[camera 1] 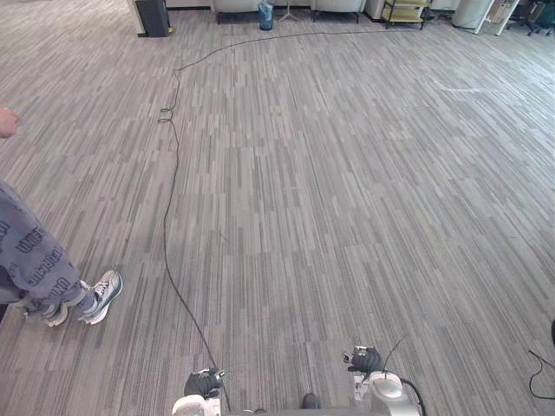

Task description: Pick up cushions and gather them together orderly.

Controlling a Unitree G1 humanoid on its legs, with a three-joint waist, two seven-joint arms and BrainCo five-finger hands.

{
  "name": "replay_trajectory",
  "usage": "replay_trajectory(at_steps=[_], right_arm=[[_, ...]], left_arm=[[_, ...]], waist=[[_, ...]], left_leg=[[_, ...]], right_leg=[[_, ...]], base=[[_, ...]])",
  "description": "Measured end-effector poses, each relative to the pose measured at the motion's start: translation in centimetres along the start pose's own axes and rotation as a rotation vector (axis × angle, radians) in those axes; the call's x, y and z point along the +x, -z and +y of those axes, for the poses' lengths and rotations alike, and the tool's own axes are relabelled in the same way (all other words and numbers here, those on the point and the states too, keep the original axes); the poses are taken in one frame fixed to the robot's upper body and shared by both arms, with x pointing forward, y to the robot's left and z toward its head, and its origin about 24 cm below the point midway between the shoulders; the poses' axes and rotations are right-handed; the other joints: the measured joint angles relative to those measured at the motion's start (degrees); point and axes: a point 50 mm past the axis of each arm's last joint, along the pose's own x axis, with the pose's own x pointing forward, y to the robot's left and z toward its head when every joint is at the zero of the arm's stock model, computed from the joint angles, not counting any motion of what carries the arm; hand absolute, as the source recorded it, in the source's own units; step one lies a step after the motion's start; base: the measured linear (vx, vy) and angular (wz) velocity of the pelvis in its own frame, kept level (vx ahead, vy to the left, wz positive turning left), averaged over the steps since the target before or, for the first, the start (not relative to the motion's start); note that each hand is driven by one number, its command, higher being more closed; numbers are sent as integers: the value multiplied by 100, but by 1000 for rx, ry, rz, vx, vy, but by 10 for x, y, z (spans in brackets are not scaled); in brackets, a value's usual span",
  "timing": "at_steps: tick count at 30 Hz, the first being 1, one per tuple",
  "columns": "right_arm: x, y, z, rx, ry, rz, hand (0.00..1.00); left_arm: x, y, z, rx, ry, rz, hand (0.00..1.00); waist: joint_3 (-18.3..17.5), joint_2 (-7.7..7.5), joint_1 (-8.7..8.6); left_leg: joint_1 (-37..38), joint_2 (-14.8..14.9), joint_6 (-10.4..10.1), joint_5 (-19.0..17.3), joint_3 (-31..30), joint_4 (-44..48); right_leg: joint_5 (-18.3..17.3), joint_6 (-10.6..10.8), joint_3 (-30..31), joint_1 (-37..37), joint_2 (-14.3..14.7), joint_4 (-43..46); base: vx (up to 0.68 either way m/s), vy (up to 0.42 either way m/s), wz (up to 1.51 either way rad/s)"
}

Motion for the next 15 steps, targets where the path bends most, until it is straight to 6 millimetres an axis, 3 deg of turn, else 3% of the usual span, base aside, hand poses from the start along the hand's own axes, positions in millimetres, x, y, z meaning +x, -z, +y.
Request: replay_trajectory(at_steps=[4, 9, 15], right_arm=[[0, 11, -12, 52, 49, 56, 0], [-2, 27, -19, 130, 95, 136, 0], [-3, 33, -19, 171, 108, 163, 0]], left_arm=[[0, 5, 1, -29, -17, 26, 0], [0, 6, 3, -52, -28, 39, 0], [1, 8, 4, -54, -32, 51, 0]], waist=[[-27, -25, 3], [-29, -71, 8], [-63, -122, 14]], left_leg=[[-68, -53, 140, 103, -123, -127], [18, -70, 146, 378, -302, -542], [25, -96, 157, 411, -387, -590]], right_leg=[[-136, -4, -266, -52, -49, -2], [-136, -4, -468, -70, -59, -26], [-129, 3, -574, -12, -75, -116]], base=[[-88, -45, 11], [-32, -17, 25], [8, -2, 7]])
